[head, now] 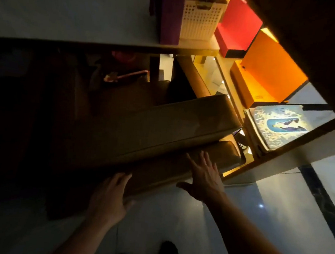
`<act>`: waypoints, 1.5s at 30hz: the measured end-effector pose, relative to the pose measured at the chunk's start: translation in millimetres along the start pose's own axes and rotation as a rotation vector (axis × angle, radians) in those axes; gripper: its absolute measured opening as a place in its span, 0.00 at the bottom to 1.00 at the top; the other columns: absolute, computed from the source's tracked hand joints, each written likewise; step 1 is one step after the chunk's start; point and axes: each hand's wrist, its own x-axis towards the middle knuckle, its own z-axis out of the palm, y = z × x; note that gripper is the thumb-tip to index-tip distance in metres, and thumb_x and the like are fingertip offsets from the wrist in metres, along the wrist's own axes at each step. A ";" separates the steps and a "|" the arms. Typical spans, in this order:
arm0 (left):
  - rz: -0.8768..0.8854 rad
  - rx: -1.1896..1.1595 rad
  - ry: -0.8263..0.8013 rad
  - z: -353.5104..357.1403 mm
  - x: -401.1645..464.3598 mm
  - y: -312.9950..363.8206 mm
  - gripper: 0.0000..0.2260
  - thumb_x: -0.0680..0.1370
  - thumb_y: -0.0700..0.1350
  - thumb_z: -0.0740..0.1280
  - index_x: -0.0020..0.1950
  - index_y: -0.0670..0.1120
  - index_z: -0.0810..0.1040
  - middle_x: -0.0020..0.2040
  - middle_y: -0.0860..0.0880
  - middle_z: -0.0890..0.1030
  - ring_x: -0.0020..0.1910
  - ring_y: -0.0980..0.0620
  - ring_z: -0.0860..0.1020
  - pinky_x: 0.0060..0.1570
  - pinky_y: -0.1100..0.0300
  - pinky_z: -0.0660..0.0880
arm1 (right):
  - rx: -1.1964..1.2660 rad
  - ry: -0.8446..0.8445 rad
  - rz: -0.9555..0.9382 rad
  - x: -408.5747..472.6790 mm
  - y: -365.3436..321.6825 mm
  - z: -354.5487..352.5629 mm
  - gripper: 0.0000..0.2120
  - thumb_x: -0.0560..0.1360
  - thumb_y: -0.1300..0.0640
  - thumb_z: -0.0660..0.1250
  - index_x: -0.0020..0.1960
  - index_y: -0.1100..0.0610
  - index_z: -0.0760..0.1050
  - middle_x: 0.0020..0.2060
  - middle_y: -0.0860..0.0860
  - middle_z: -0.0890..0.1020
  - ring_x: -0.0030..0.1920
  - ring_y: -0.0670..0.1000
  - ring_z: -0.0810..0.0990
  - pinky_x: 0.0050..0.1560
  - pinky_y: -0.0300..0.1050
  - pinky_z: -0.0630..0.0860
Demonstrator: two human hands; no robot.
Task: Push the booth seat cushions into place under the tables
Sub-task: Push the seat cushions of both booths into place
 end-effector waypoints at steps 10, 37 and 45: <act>-0.229 0.049 0.138 33.7 19.3 9.1 0.38 0.73 0.67 0.66 0.78 0.61 0.53 0.74 0.55 0.59 0.70 0.48 0.60 0.63 0.46 0.70 | -0.048 0.102 -0.209 46.1 28.3 56.5 0.51 0.70 0.27 0.64 0.80 0.42 0.37 0.80 0.58 0.41 0.79 0.62 0.37 0.75 0.73 0.45; -0.075 0.020 0.094 79.7 -123.2 -69.8 0.34 0.76 0.64 0.62 0.77 0.66 0.48 0.78 0.60 0.55 0.77 0.50 0.51 0.64 0.48 0.73 | -0.162 -0.008 -0.030 -129.8 -43.0 148.2 0.47 0.69 0.23 0.31 0.80 0.49 0.38 0.78 0.68 0.46 0.78 0.70 0.45 0.74 0.74 0.50; -0.037 0.023 0.125 79.2 -117.4 -81.4 0.35 0.77 0.64 0.61 0.77 0.65 0.45 0.78 0.60 0.56 0.76 0.49 0.51 0.71 0.49 0.65 | -0.172 -0.049 -0.042 -117.5 -49.1 146.1 0.45 0.64 0.22 0.27 0.73 0.45 0.21 0.75 0.65 0.30 0.75 0.68 0.29 0.75 0.72 0.39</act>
